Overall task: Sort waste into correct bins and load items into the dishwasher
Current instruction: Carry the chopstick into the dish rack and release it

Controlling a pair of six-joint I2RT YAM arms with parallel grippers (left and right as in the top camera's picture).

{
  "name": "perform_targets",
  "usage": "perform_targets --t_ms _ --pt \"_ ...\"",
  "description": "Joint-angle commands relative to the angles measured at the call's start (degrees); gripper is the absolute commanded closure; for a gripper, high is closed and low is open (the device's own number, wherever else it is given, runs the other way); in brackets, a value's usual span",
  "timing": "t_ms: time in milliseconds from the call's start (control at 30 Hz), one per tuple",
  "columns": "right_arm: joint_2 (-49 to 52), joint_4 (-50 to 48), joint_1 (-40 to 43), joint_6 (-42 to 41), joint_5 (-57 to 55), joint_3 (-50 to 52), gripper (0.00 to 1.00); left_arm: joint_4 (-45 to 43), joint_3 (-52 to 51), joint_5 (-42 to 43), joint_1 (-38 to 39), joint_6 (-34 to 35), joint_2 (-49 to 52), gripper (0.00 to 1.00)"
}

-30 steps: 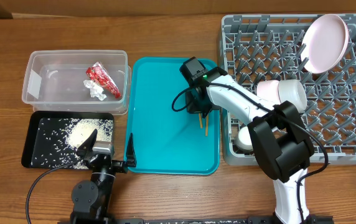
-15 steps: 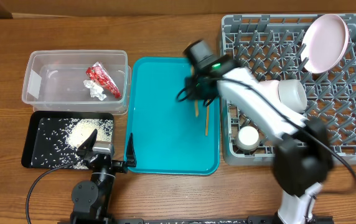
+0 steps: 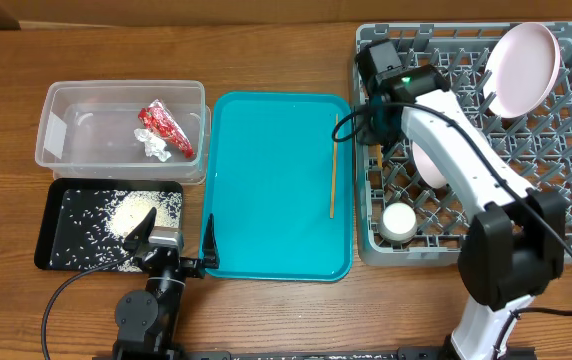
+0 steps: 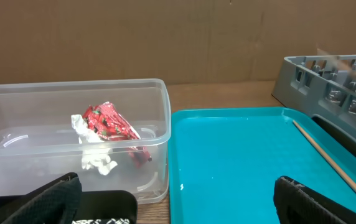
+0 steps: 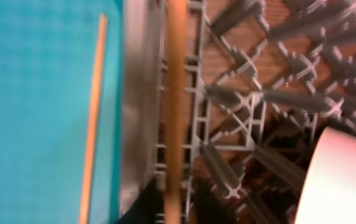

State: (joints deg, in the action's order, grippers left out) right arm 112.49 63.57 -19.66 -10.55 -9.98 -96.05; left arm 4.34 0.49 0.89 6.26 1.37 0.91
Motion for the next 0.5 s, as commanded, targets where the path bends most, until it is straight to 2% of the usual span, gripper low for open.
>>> perform_targets --t_ms 0,133,267,367,467 --pt "-1.29 0.92 -1.36 1.57 -0.22 -0.83 0.63 0.09 -0.22 0.46 -0.35 0.52 -0.17 0.0" --pt "-3.54 -0.24 -5.42 1.57 8.9 -1.11 0.51 0.09 -0.22 0.46 -0.35 0.52 -0.17 0.0" --pt "-3.17 -1.75 -10.88 -2.97 9.77 -0.72 0.5 0.09 -0.22 0.44 -0.35 0.52 -0.17 0.0" --pt "-1.27 -4.26 -14.8 -7.74 5.25 0.7 0.51 0.09 -0.22 0.46 -0.35 0.52 -0.17 0.0" --pt "2.14 -5.9 -17.09 -12.04 -6.08 2.36 0.5 0.09 -0.22 0.46 -0.35 0.52 -0.17 0.0"
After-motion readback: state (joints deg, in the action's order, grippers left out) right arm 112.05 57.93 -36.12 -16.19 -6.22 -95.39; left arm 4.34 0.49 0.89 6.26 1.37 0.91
